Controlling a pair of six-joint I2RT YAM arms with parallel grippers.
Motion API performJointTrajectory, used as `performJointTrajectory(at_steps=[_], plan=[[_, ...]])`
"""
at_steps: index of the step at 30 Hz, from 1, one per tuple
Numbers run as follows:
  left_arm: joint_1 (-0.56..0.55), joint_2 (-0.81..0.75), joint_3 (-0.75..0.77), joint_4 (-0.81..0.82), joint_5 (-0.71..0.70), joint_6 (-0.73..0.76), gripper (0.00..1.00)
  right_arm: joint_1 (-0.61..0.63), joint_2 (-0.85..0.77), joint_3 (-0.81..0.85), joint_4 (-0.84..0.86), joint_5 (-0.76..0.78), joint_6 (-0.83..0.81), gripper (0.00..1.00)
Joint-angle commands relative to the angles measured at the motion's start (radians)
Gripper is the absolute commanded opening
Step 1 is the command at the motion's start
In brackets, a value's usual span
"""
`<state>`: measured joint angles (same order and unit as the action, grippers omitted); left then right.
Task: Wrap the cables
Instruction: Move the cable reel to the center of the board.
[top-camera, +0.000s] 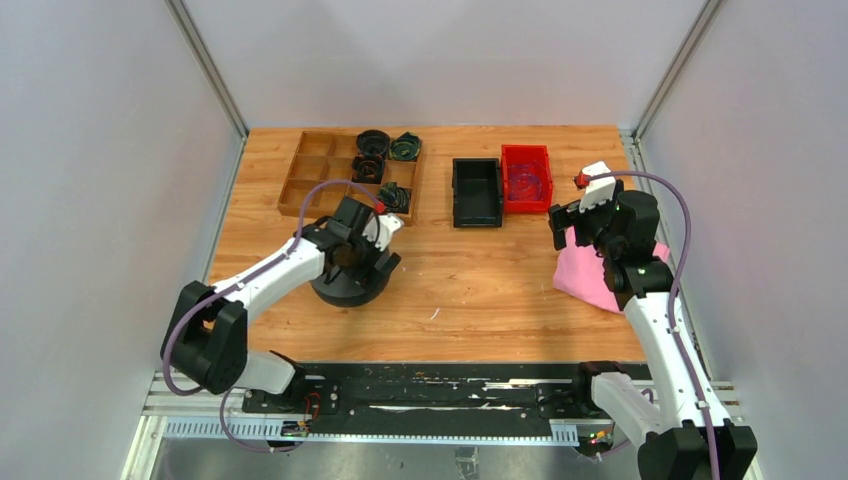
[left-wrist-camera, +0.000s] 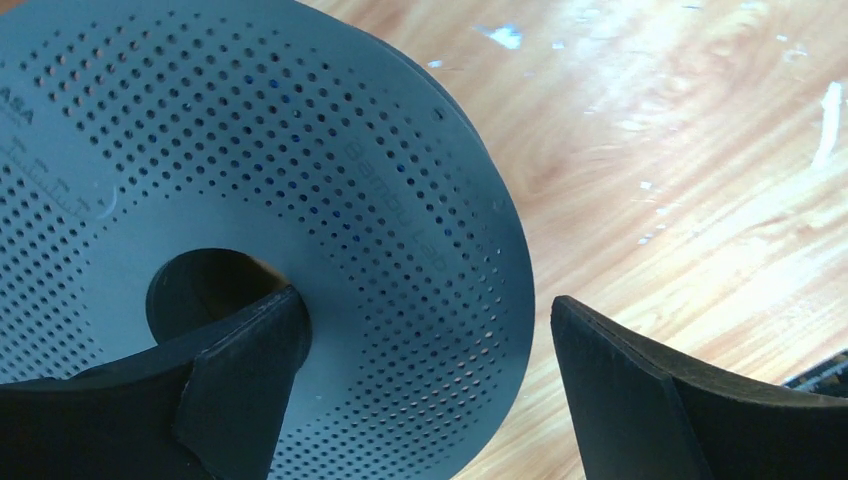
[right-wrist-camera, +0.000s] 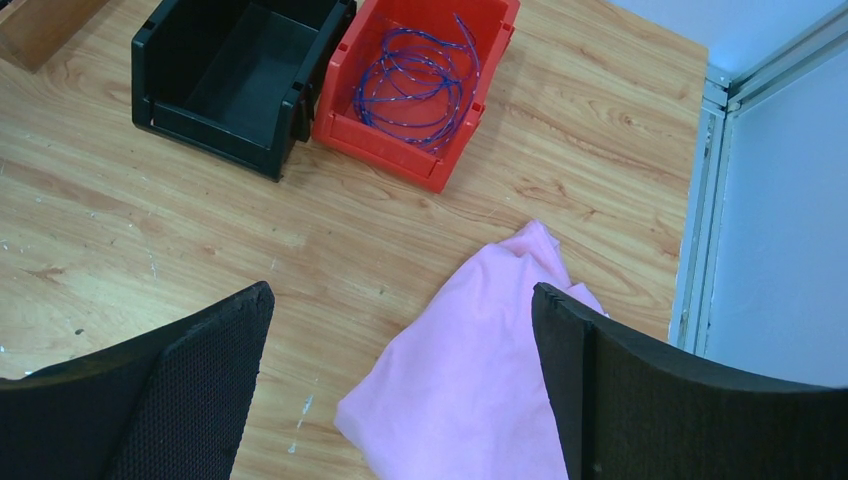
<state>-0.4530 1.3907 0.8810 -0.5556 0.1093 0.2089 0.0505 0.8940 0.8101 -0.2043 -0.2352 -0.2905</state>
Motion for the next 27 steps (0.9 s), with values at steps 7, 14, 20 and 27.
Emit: performJointTrajectory(at_steps=[7,14,20,27], plan=[[-0.279,0.111,0.116,0.004,0.017,-0.029,0.89,0.015,0.008,-0.019,0.042,0.022,-0.025,0.99],[-0.42,0.242,0.229,0.027,0.029,-0.085,0.89,0.015,0.025,-0.023,0.04,0.021,-0.025,0.99],[-0.448,0.312,0.301,0.06,0.077,-0.125,0.9,0.015,0.04,-0.024,0.043,0.023,-0.029,0.99],[-0.478,0.294,0.28,0.072,0.068,-0.119,1.0,0.015,0.106,0.006,0.038,0.031,0.035,0.99]])
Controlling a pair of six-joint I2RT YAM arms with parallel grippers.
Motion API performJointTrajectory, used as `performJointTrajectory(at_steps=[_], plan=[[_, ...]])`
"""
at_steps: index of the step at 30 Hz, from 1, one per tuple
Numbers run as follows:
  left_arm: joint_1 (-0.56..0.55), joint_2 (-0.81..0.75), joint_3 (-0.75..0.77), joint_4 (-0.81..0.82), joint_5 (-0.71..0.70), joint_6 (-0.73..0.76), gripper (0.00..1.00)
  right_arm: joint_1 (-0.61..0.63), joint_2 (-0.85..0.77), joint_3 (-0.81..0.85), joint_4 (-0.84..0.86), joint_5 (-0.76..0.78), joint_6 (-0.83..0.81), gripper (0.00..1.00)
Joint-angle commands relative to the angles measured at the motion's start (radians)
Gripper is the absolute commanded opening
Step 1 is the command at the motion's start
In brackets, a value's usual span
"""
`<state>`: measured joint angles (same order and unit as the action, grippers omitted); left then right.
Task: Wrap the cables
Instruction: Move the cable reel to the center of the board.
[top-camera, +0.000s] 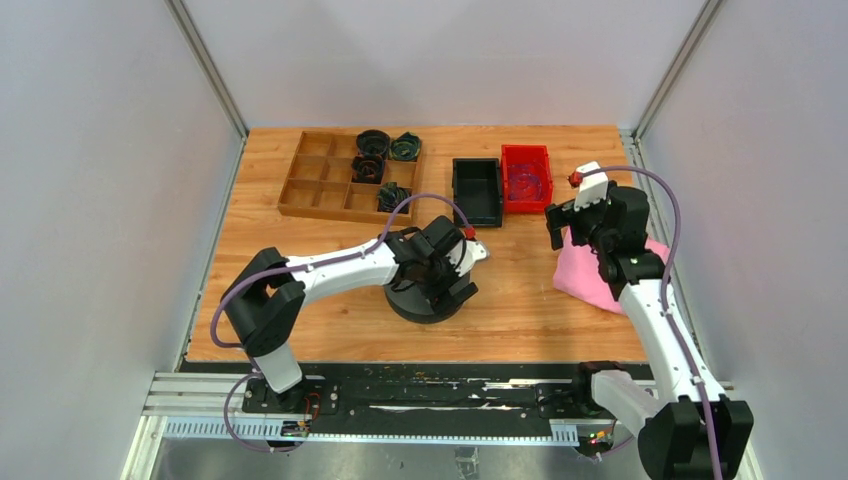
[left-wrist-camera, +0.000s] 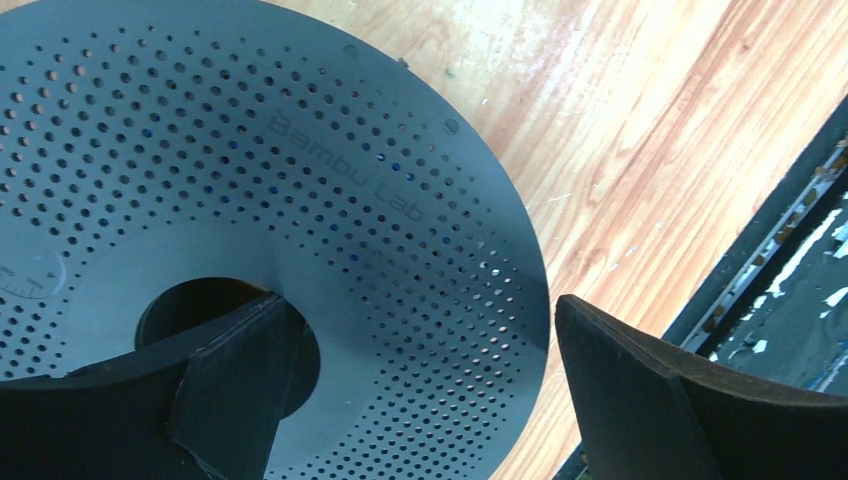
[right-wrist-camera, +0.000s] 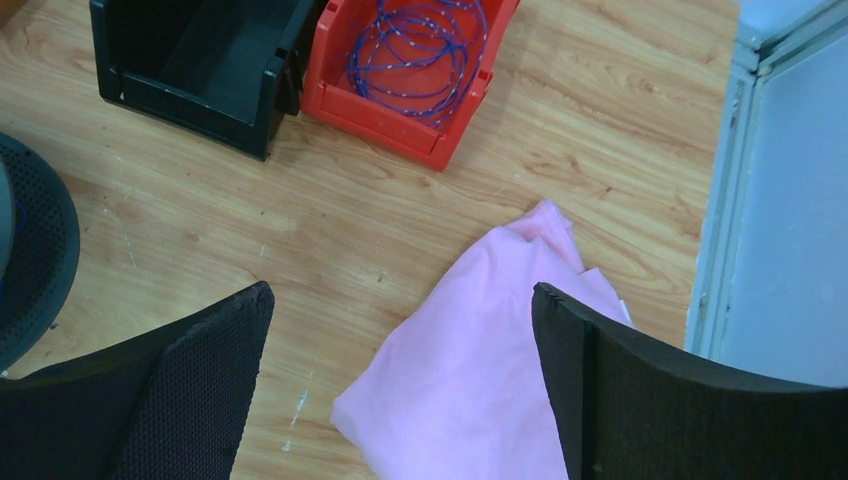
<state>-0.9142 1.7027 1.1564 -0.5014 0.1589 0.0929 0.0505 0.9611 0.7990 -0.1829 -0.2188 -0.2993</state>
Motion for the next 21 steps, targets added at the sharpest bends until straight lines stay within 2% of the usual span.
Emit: performJointTrajectory(at_steps=[1,6,10,16,21], plan=[[-0.016,-0.031,0.004,0.015,0.005,0.011,0.98,0.017,0.056,0.026,0.018,0.014,0.051,1.0],[-0.015,-0.111,-0.001,0.025,-0.006,0.08,0.98,0.055,0.204,0.128,0.007,0.061,0.054,0.96],[0.016,-0.188,0.018,0.013,0.101,0.133,0.98,0.091,0.387,0.29,-0.008,0.07,0.027,0.88],[0.207,-0.278,0.046,0.034,0.321,0.058,0.98,0.115,0.687,0.533,-0.056,0.099,-0.019,0.74],[0.331,-0.323,0.034,0.075,0.339,-0.004,0.98,0.139,0.877,0.702,-0.13,0.159,-0.142,0.71]])
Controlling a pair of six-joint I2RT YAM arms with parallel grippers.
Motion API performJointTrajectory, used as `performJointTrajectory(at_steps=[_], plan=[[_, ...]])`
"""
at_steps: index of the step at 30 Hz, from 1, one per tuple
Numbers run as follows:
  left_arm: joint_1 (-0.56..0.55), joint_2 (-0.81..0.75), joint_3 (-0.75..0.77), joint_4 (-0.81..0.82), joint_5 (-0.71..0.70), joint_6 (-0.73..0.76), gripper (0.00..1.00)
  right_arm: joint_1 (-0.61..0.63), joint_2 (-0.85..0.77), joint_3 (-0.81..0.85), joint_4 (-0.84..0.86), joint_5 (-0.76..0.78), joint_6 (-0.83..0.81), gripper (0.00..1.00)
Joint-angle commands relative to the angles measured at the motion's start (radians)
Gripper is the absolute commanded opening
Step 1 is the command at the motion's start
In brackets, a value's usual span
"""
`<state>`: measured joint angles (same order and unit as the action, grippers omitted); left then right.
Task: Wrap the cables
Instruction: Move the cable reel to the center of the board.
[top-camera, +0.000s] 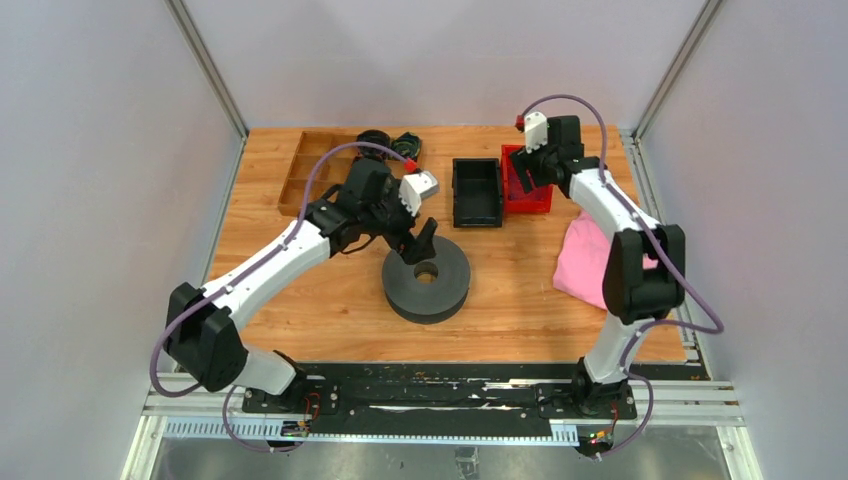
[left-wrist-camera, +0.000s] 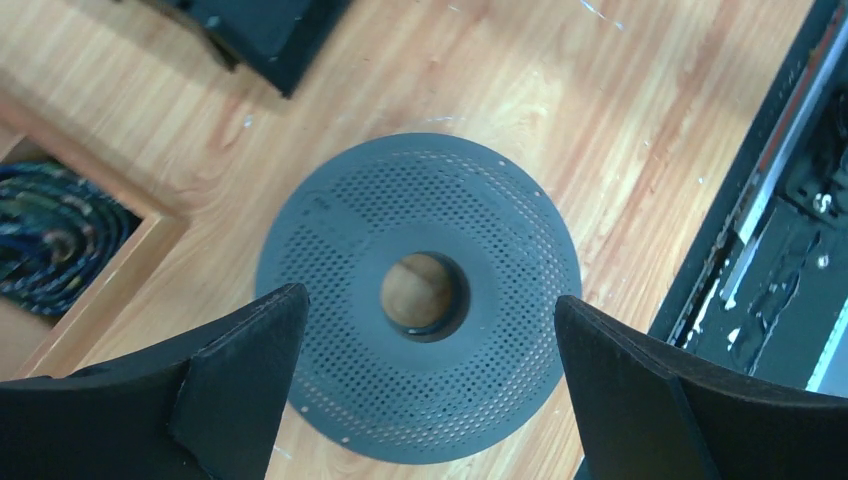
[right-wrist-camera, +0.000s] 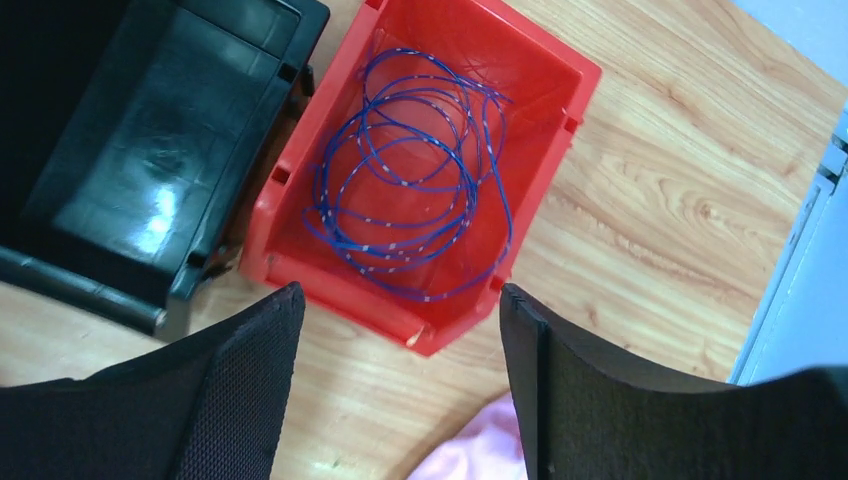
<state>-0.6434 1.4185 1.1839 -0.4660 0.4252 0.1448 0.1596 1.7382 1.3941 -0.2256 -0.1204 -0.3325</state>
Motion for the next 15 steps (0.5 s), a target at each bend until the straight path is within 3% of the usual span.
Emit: performJointTrajectory(at_steps=[1,10,15], plan=[[0.075,-0.052,0.001,0.048,0.068,-0.064,0.98,0.031,0.131,0.134,-0.105,0.076,-0.13,0.71],[0.109,-0.142,-0.05,0.093,0.057,-0.064,0.98,0.051,0.331,0.26,-0.181,0.125,-0.292,0.73],[0.109,-0.145,-0.062,0.1,0.049,-0.063,0.98,0.062,0.414,0.324,-0.199,0.143,-0.326,0.66]])
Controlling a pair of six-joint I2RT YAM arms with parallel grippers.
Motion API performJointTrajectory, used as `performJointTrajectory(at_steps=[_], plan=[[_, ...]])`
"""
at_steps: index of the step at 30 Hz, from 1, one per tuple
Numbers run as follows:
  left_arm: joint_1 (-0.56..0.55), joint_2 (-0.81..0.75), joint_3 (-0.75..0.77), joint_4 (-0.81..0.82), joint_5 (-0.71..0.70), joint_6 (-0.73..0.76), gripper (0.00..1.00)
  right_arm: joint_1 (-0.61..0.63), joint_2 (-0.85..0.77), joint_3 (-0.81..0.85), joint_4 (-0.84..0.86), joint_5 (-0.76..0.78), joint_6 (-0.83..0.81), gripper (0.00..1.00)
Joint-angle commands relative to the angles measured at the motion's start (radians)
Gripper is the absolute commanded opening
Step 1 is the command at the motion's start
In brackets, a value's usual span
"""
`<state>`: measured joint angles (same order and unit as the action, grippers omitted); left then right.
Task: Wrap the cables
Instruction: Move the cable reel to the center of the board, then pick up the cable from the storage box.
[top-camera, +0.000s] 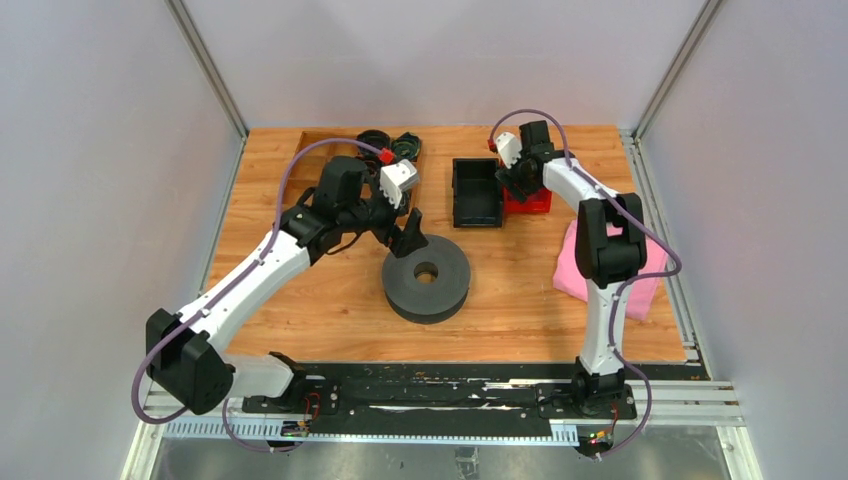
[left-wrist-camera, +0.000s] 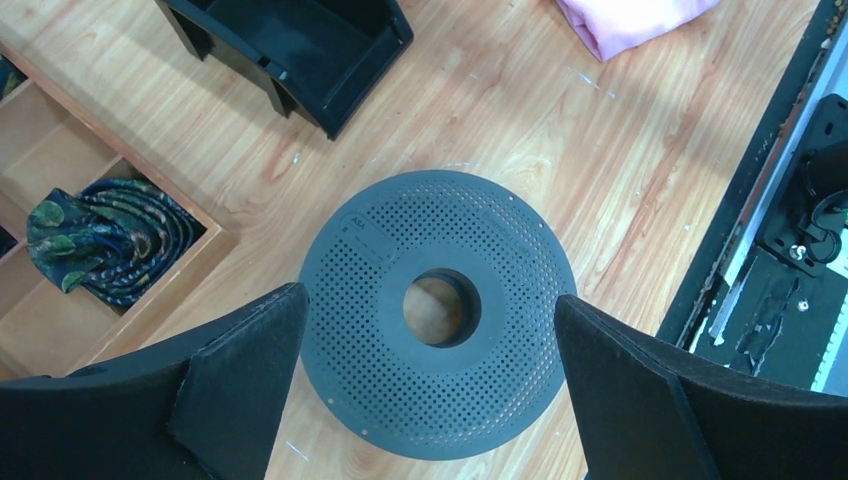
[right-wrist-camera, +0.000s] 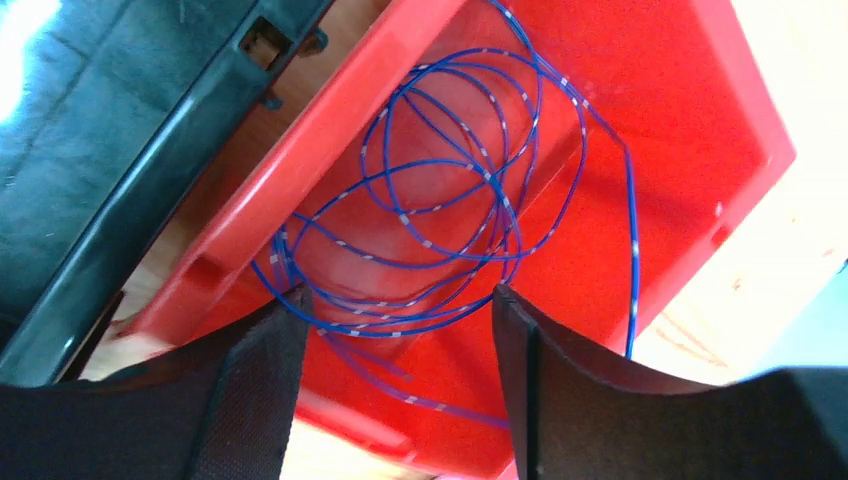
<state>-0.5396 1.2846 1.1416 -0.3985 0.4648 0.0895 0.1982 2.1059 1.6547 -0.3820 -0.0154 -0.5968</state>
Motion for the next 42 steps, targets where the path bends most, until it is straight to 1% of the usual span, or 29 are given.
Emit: performJointTrajectory(at_steps=[1,2,4,7,9,11,15,19,25,29,37,42], plan=[[0.006,-0.011,-0.022,0.033,0.005,-0.008,0.98,0.026,0.059,0.073,-0.043,0.041,-0.064,0.62],[0.006,-0.012,-0.025,0.033,0.001,-0.007,0.98,0.028,0.069,0.083,-0.046,0.042,-0.068,0.59],[0.007,-0.015,-0.028,0.034,-0.005,-0.004,0.98,0.031,0.085,0.1,-0.048,0.058,-0.076,0.49],[0.009,-0.024,-0.033,0.035,-0.018,0.003,0.98,0.035,0.081,0.111,-0.06,0.062,-0.08,0.3],[0.009,-0.034,-0.034,0.039,-0.031,0.006,0.98,0.037,0.057,0.109,-0.062,0.061,-0.079,0.1],[0.01,-0.046,-0.036,0.042,-0.051,0.013,0.98,0.039,0.022,0.104,-0.061,0.061,-0.073,0.02],[0.013,-0.075,-0.042,0.052,-0.095,0.02,0.98,0.039,-0.093,0.074,-0.062,0.044,-0.054,0.01],[0.019,-0.1,-0.055,0.068,-0.161,0.022,0.98,0.038,-0.242,0.045,-0.071,0.008,-0.026,0.01],[0.025,-0.135,-0.071,0.098,-0.302,0.041,0.98,0.039,-0.461,0.038,-0.135,-0.066,0.031,0.01],[0.027,-0.155,-0.081,0.107,-0.386,0.075,0.98,0.041,-0.605,0.055,-0.175,-0.087,0.078,0.01],[0.029,-0.199,-0.122,0.106,-0.415,0.124,0.98,0.048,-0.832,0.224,-0.278,-0.098,0.234,0.01],[0.029,-0.199,-0.136,0.1,-0.432,0.159,0.98,0.048,-0.867,0.443,-0.366,-0.141,0.318,0.01]])
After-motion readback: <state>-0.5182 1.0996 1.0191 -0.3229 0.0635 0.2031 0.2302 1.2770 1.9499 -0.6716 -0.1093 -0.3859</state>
